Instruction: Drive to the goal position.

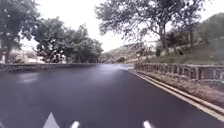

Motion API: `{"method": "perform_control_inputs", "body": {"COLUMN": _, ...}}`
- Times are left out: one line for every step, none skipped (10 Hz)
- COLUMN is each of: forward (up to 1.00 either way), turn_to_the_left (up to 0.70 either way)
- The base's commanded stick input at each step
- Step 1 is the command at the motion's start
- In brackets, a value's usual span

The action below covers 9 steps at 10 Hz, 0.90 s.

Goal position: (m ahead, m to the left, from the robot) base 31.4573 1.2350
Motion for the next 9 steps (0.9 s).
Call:
{"method": "perform_control_inputs", "body": {"forward": 0.7, "turn_to_the_left": 0.0}}
{"method": "perform_control_inputs", "body": {"forward": 0.7, "turn_to_the_left": 0.0}}
{"method": "perform_control_inputs", "body": {"forward": 0.7, "turn_to_the_left": 0.0}}
{"method": "perform_control_inputs", "body": {"forward": 0.7, "turn_to_the_left": 0.0}}
{"method": "perform_control_inputs", "body": {"forward": 0.7, "turn_to_the_left": 0.0}}
{"method": "perform_control_inputs", "body": {"forward": 0.7, "turn_to_the_left": 0.0}}
{"method": "perform_control_inputs", "body": {"forward": 0.7, "turn_to_the_left": 0.0}}
{"method": "perform_control_inputs", "body": {"forward": 0.7, "turn_to_the_left": 0.0}}
{"method": "perform_control_inputs", "body": {"forward": 0.7, "turn_to_the_left": 0.0}}
